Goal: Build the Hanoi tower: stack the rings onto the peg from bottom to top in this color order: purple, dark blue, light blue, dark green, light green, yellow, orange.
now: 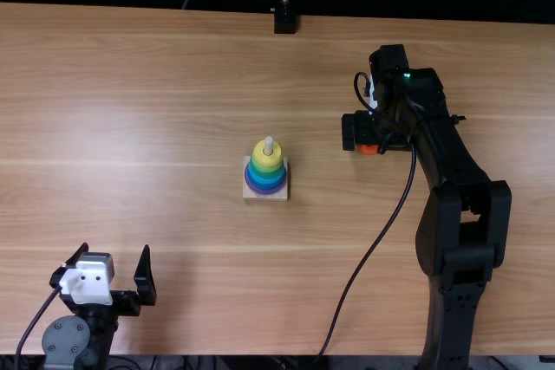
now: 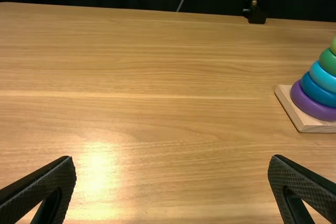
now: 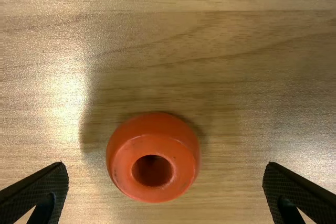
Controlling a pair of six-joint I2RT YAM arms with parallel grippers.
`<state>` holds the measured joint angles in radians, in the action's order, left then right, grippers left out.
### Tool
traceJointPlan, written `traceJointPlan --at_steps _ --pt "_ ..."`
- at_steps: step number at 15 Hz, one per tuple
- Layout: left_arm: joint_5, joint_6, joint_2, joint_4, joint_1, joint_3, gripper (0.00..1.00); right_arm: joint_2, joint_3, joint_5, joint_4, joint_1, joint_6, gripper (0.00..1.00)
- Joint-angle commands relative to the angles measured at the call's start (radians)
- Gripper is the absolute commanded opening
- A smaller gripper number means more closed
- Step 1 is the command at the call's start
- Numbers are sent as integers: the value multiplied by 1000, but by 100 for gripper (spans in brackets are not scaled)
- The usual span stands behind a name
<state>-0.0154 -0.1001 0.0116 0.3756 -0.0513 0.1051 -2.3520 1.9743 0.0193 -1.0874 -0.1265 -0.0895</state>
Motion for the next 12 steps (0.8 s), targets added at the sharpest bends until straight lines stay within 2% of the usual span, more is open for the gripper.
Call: traceJointPlan --at_steps 1,7,8,9,10,11,12 --pt "-12 14 -12 79 5 -105 100 -29 9 8 2 -5 -10 100" --pt "-12 14 -12 79 5 -105 100 -44 26 10 0 -5 -10 100" --pt "-12 15 -12 79 5 -105 100 -44 28 10 0 -5 -8 79" --pt "-12 14 -12 79 5 -105 100 -44 26 10 -3 -5 -8 44" --pt "-12 14 -12 79 5 -105 100 -44 21 10 -13 -5 -6 21" --pt "-12 14 -12 79 5 -105 100 -44 17 8 -16 -5 1 1" --pt "-12 14 -12 79 5 -105 100 -44 12 5 -18 -7 5 0"
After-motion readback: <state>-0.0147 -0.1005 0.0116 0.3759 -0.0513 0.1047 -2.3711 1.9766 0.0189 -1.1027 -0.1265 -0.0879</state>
